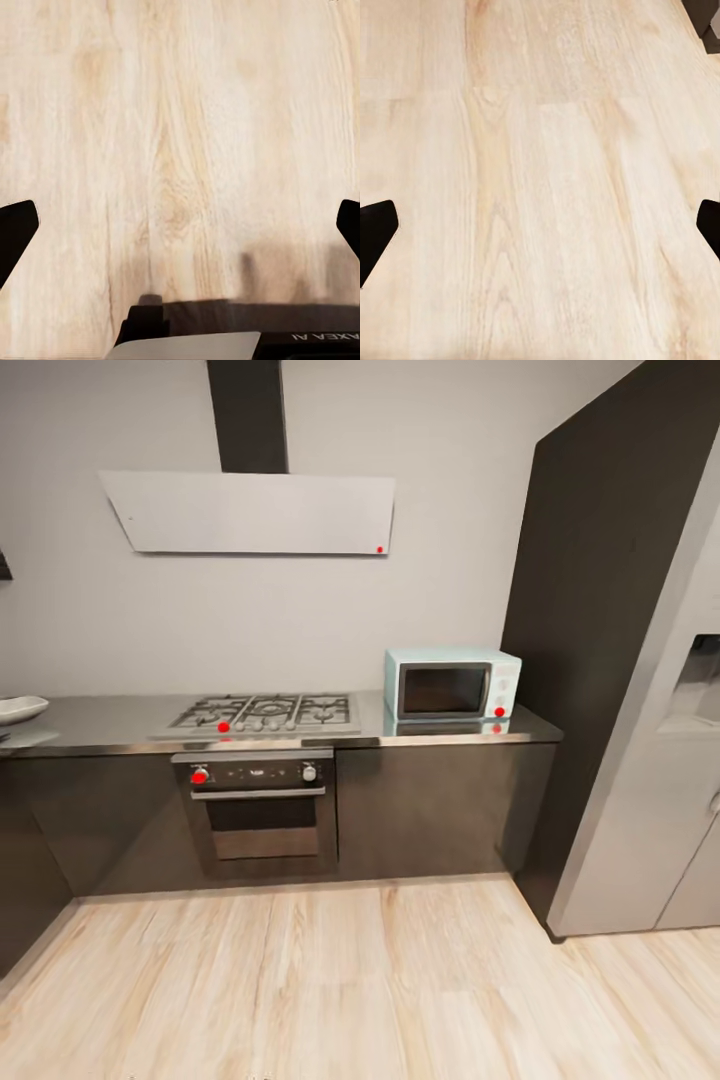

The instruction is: In the kitchen, take the Vidalia onion out of the sink, dice it on the chopping board with the paring knife, put the diced onion into the bowl on the countertop, then place both the paring knife and the chopping board into the sink.

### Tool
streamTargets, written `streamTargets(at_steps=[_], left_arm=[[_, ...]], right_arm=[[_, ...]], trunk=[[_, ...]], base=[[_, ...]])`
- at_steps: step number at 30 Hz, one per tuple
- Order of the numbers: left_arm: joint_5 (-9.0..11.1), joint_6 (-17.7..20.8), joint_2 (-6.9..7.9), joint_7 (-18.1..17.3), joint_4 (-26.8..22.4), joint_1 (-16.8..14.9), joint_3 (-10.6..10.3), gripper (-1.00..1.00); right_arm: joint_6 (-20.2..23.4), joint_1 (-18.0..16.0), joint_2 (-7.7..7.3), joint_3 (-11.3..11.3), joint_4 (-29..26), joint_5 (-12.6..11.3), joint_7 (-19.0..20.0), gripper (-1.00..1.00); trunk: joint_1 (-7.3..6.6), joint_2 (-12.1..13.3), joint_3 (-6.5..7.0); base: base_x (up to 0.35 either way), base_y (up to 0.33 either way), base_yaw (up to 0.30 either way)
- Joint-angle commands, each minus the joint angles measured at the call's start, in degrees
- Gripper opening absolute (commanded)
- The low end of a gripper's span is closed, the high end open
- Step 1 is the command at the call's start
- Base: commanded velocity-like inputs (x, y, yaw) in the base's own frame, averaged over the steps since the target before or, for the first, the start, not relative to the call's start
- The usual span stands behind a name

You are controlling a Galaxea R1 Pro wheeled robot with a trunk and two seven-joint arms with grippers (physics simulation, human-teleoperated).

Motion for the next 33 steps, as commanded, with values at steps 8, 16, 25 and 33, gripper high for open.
streamTargets(at_steps=[8, 16, 25, 33], left_arm=[[0.1, 0.0, -0.09, 0.0, 0.1, 0.0, -0.1, 1.0], [0.1, -0.1, -0.1, 0.0, 0.5, 0.0, -0.1, 1.0], [0.0, 0.0, -0.26, 0.3, 8.2, 0.0, 0.0, 1.0], [0.0, 0.0, 0.38, 0.3, 19.9, 0.0, 0.0, 1.0]], right_arm=[[-0.1, 0.0, 0.01, 0.0, 0.1, 0.0, -0.2, 1.0], [-0.2, 0.0, 0.01, 0.0, 0.1, 0.0, -0.2, 1.0], [-0.2, 0.0, 0.06, 0.1, 3.2, 0.0, -0.1, 1.0], [-0.3, 0.0, 0.01, 0.3, 14.8, 0.0, 0.0, 1.0]], trunk=[[0.0, 0.0, -0.05], [0.0, 0.0, -0.05], [0.0, 0.0, -0.05], [0.0, 0.0, -0.05]], base=[[0.0, 0.0, 0.277], [0.0, 0.0, 0.278], [0.0, 0.0, 0.275], [0.0, 0.0, 0.057]])
